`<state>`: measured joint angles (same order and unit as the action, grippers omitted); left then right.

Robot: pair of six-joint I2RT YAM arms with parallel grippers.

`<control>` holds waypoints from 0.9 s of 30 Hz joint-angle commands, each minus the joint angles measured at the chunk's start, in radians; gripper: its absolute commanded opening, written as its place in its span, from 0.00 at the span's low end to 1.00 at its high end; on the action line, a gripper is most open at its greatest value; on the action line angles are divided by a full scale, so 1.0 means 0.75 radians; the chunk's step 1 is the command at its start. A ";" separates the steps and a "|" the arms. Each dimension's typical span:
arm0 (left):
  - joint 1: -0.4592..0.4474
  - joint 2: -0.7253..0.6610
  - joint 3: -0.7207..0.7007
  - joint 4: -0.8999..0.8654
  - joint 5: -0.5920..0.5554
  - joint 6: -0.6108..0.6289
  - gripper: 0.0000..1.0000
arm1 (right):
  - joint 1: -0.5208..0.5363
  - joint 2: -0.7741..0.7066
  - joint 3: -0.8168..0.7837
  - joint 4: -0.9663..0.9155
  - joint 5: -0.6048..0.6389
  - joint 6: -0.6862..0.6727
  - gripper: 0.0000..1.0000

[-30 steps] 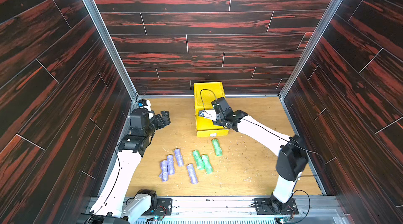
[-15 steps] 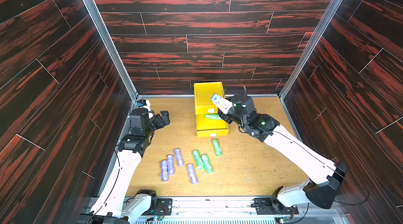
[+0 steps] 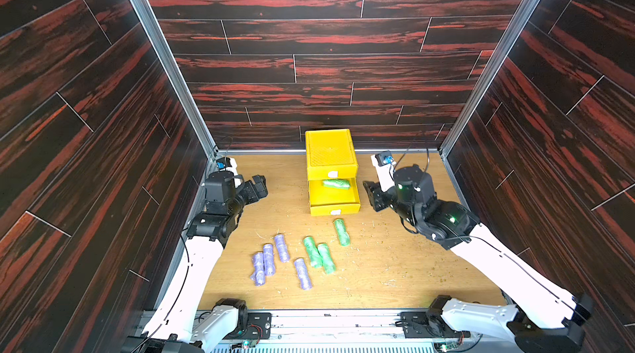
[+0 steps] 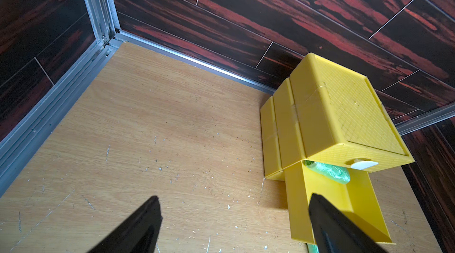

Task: Sort the rolls of trash bags by color and place them into the drawer
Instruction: Adjust the storage box at the center of the board.

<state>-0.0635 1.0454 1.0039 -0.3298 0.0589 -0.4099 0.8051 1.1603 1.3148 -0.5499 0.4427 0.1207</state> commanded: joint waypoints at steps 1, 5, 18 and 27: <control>0.009 0.003 -0.005 -0.016 -0.015 0.017 0.97 | 0.005 0.003 -0.048 -0.111 -0.125 0.160 0.50; 0.009 0.014 0.002 -0.029 -0.017 0.013 0.97 | 0.037 -0.029 -0.180 -0.129 -0.193 0.250 0.49; 0.009 0.036 0.013 -0.051 -0.013 -0.003 0.97 | 0.276 0.127 -0.452 -0.003 -0.200 0.503 0.53; 0.008 0.034 0.019 -0.066 -0.019 -0.002 0.97 | 0.294 0.495 -0.266 -0.056 -0.046 0.610 0.62</control>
<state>-0.0635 1.0740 1.0039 -0.3538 0.0513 -0.4114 1.0218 1.4891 1.0676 -0.5797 0.3405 0.5354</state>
